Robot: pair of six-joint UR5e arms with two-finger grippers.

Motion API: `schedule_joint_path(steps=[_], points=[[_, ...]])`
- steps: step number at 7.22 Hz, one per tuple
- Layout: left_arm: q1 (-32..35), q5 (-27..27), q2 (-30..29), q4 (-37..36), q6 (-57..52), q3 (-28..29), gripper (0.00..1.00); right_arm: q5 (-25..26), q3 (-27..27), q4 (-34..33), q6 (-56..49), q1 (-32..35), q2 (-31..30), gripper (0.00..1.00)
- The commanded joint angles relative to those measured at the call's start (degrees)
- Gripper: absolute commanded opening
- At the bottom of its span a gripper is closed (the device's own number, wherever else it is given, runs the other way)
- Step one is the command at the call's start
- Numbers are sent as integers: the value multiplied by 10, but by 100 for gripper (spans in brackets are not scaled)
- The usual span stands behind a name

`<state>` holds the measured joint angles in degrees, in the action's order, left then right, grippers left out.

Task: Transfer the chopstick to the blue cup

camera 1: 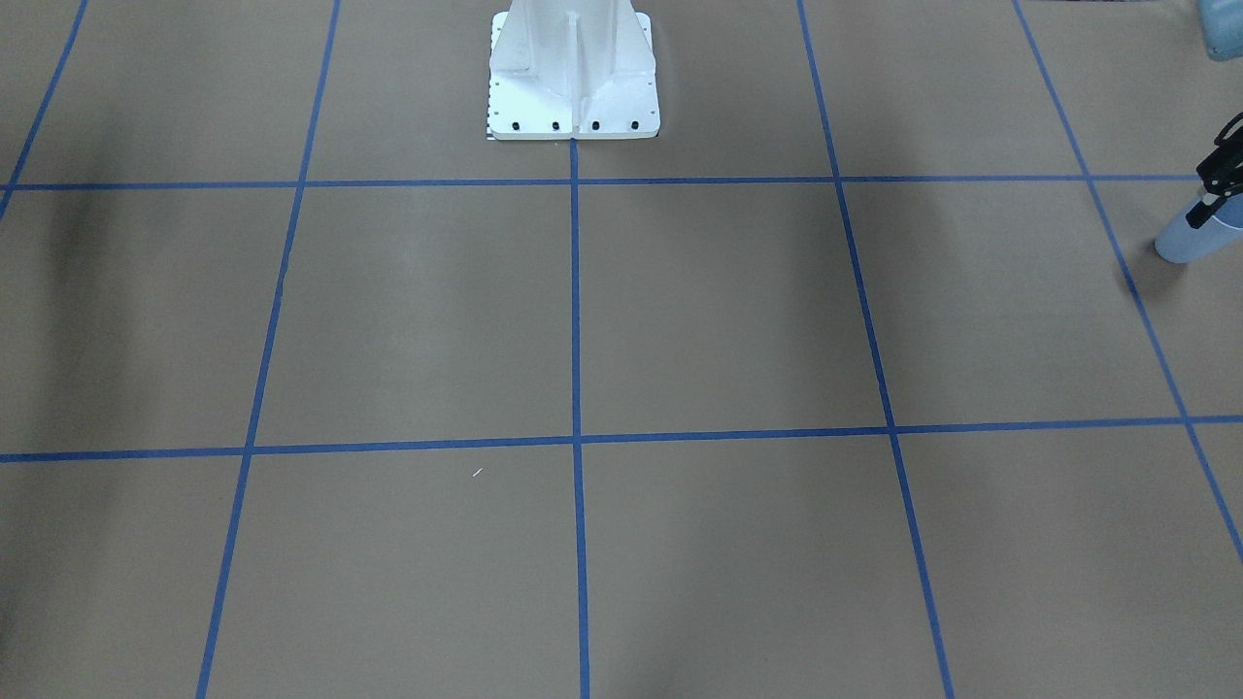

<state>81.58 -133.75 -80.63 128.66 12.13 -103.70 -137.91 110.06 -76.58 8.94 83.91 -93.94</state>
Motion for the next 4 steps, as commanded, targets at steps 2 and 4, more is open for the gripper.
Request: schedule_joint_path(steps=[2,4], points=[[-3,7,8,49,6,47,98,4,-19,59,-1,-15,-11,100],[-2,9,0,50,9,46,98,8,-37,76,5,-16,-13,100]])
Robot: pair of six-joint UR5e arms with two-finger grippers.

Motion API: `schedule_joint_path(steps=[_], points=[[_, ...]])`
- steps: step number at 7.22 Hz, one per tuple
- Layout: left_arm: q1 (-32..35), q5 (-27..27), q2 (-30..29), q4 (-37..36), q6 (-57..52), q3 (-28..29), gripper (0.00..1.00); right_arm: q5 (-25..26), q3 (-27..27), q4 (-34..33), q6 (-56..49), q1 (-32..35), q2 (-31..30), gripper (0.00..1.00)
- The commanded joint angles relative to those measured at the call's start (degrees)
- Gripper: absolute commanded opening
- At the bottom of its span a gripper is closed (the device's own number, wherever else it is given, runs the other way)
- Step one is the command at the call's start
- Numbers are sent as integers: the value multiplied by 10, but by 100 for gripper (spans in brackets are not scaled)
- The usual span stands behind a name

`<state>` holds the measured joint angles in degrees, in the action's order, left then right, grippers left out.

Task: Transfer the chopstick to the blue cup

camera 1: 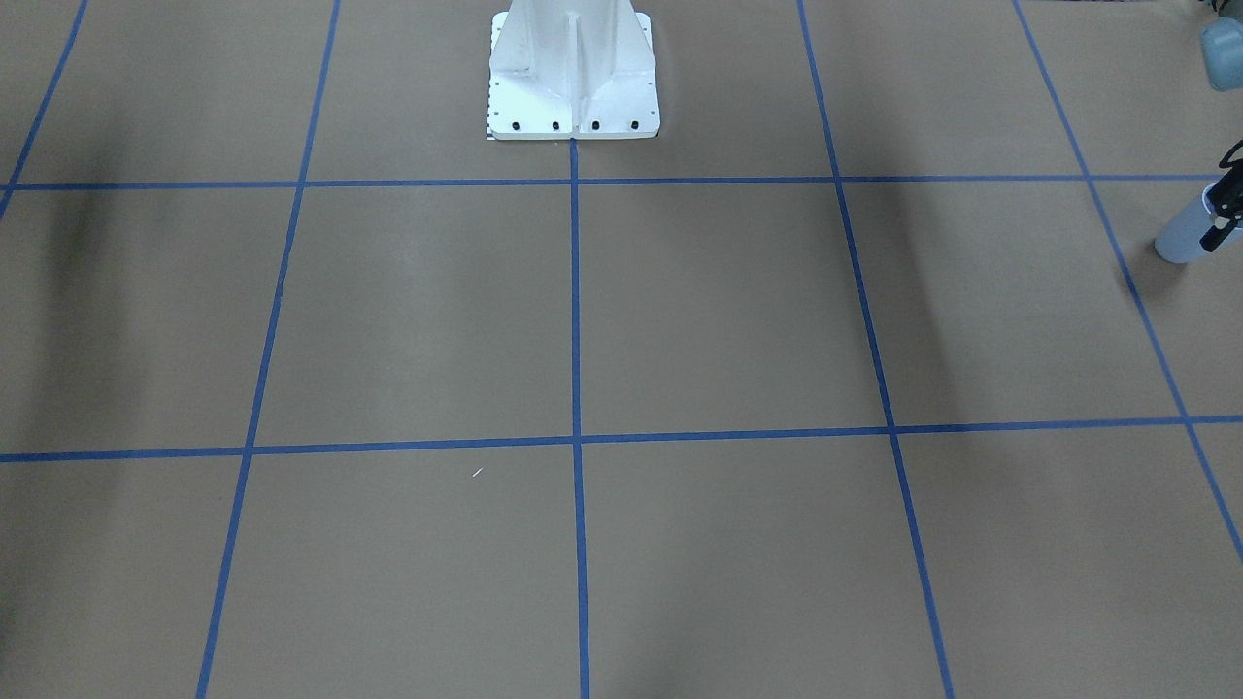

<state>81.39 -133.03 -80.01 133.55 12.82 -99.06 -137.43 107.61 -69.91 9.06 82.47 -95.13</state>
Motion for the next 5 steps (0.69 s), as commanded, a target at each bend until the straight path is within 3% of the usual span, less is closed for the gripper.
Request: schedule_joint_path(steps=[1,3,5], points=[[0,1,-2,3,3,-4,98,6,-14,5,9,-4,4,100],[0,11,-22,-5,11,-2,98,19,-21,4,12,-5,3,100],[0,3,-79,-25,176,-12,98,21,-21,4,11,-5,0,100]])
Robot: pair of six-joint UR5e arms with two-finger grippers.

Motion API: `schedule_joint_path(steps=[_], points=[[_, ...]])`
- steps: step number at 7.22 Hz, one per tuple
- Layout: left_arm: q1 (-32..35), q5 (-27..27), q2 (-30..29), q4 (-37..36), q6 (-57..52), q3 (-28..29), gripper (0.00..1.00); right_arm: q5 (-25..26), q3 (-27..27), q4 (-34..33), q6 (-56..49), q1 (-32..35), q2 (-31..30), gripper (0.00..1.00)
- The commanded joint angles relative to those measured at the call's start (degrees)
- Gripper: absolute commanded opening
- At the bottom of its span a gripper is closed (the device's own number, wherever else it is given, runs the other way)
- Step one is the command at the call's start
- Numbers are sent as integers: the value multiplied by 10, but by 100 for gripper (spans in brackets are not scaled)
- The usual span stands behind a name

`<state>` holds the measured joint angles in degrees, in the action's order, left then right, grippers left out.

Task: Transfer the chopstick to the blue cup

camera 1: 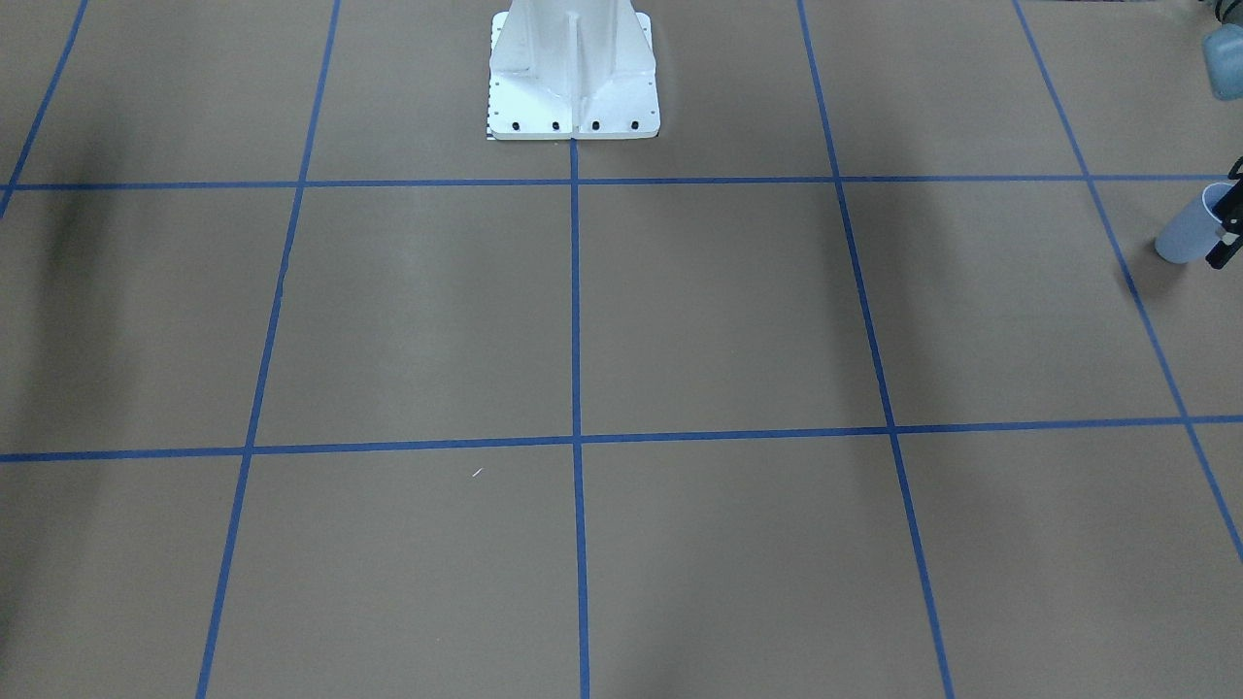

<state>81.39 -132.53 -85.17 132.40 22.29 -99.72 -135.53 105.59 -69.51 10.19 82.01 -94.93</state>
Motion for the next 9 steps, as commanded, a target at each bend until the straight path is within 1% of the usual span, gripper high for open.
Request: schedule_joint_path(steps=[1,3,4,5,6,7,8,9], points=[[0,-2,-25,-45,87,-13,98,2,-1,1,0,0,-3,100],[0,7,-33,-212,65,-69,98,3,-6,0,0,0,-3,100],[-4,11,-33,-240,1,-71,98,11,-6,-4,1,-1,-3,100],[-3,12,-32,-277,-52,-74,98,21,-9,-33,0,-6,6,100],[-3,12,-30,-325,-57,-92,98,25,-8,-76,-1,-24,24,100],[-3,4,-26,-340,-57,-98,98,26,-8,-139,-8,-25,53,100],[-4,-5,-20,-341,-54,-99,98,25,-1,-207,-10,-20,83,100],[-5,-8,-18,-341,-54,-99,98,23,4,-229,-34,-14,86,100]])
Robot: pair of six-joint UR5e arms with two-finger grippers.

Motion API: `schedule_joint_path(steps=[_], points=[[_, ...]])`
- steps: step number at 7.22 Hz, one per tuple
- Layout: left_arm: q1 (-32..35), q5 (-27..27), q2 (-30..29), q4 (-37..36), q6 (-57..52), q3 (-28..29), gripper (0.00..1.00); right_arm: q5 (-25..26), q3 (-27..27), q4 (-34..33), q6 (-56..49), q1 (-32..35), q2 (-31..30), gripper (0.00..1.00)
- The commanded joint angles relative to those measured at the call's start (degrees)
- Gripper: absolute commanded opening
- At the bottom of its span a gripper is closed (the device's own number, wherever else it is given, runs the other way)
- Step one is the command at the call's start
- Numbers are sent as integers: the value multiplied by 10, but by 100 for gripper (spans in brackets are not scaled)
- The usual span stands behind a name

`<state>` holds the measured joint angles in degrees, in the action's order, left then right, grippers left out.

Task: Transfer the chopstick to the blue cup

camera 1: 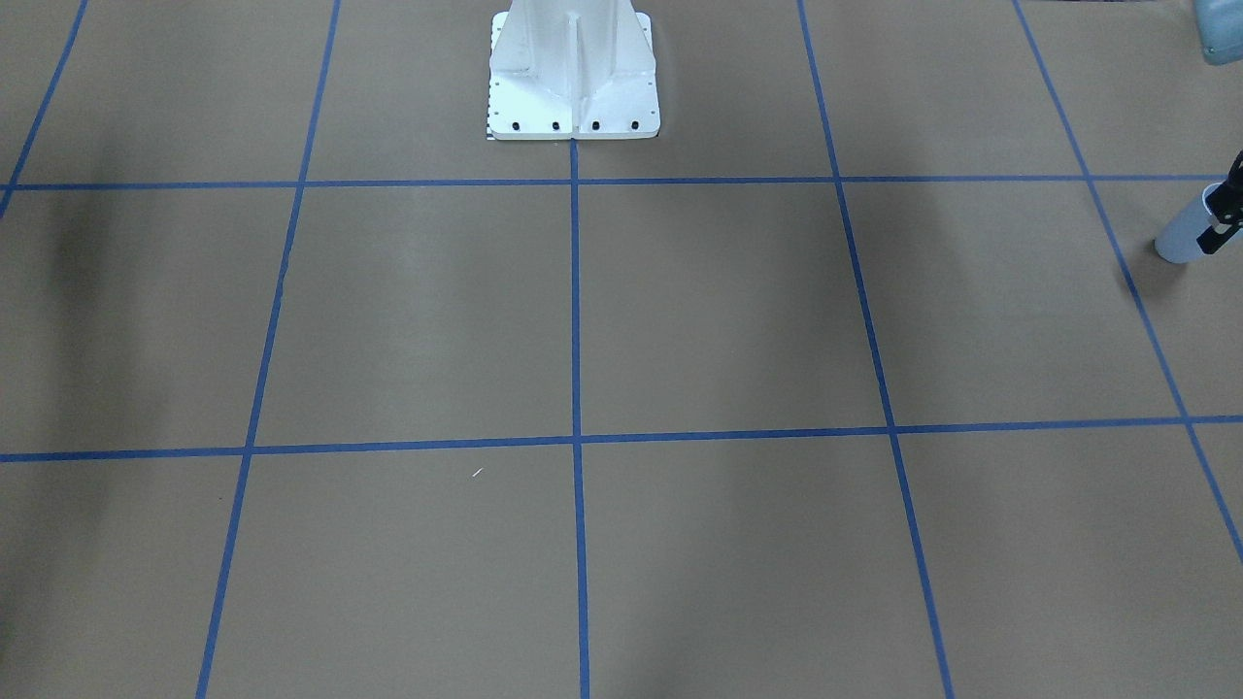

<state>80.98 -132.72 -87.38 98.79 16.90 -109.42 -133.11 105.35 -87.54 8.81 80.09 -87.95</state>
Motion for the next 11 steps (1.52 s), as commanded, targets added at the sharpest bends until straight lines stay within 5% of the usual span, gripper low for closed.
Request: schedule_joint_path(steps=[1,4,11], points=[[0,-13,12,1,-1,3,98,-5,7,-51,-40,15,12,100],[-3,-33,40,63,7,19,98,-7,23,-47,-41,18,-24,100],[-7,-54,34,68,77,16,98,-25,32,-43,-38,17,-40,100]])
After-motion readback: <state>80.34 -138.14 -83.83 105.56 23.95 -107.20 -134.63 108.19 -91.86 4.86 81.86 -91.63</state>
